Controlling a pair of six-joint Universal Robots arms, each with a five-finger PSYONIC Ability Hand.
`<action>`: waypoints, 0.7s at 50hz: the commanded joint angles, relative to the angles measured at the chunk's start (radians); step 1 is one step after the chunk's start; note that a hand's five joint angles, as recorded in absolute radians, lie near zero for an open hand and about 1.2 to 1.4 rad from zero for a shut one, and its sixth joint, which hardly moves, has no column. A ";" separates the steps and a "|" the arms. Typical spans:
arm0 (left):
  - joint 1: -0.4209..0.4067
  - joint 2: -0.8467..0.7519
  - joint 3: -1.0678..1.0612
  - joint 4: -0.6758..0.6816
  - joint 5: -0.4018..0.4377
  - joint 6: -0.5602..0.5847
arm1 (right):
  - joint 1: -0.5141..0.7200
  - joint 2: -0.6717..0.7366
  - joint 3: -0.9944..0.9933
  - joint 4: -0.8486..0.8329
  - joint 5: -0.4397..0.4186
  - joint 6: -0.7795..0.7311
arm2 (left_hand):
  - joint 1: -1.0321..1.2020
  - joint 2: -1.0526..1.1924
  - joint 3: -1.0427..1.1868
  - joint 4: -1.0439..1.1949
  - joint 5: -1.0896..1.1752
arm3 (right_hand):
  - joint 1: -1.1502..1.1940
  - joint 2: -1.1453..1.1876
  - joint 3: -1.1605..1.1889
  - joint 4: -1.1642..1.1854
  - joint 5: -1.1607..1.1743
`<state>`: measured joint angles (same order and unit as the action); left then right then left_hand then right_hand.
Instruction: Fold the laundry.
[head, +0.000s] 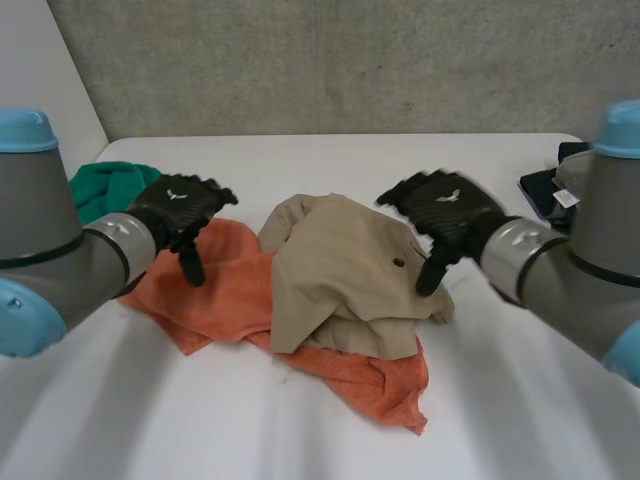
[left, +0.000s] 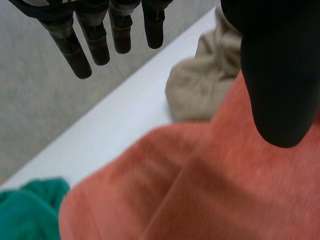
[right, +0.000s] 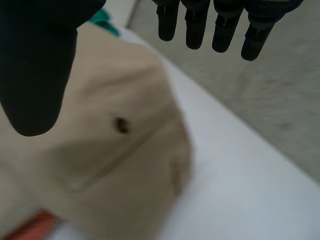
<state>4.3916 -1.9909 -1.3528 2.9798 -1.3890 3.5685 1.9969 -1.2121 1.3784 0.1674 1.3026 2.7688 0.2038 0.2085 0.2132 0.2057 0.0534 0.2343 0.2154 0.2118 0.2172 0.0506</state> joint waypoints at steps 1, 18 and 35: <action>0.088 -0.153 0.073 -0.044 0.149 0.016 | 0.105 0.158 -0.143 0.103 -0.011 -0.005 | -0.029 -0.034 -0.039 -0.031 -0.053 | -0.060 -0.041 -0.037 -0.043 -0.051; 0.002 -0.374 0.215 -0.030 0.142 -0.008 | 0.160 0.256 -0.082 -0.224 0.063 -0.031 | 0.253 0.248 0.243 0.251 0.229 | 0.711 0.730 0.733 0.728 0.720; 0.110 -0.152 0.291 0.338 -0.200 -0.082 | 0.065 0.066 -0.081 -0.262 0.087 -0.041 | 1.192 1.188 1.183 1.191 1.168 | 1.162 1.181 1.184 1.179 1.171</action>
<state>4.4140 -2.2525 -1.1051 3.1241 -1.4537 3.5118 2.0876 -1.1017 1.3268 -0.1052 1.3918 2.7262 1.0556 1.1737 1.1765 1.1945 0.9108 1.0266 1.1607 1.1652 1.1930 0.9581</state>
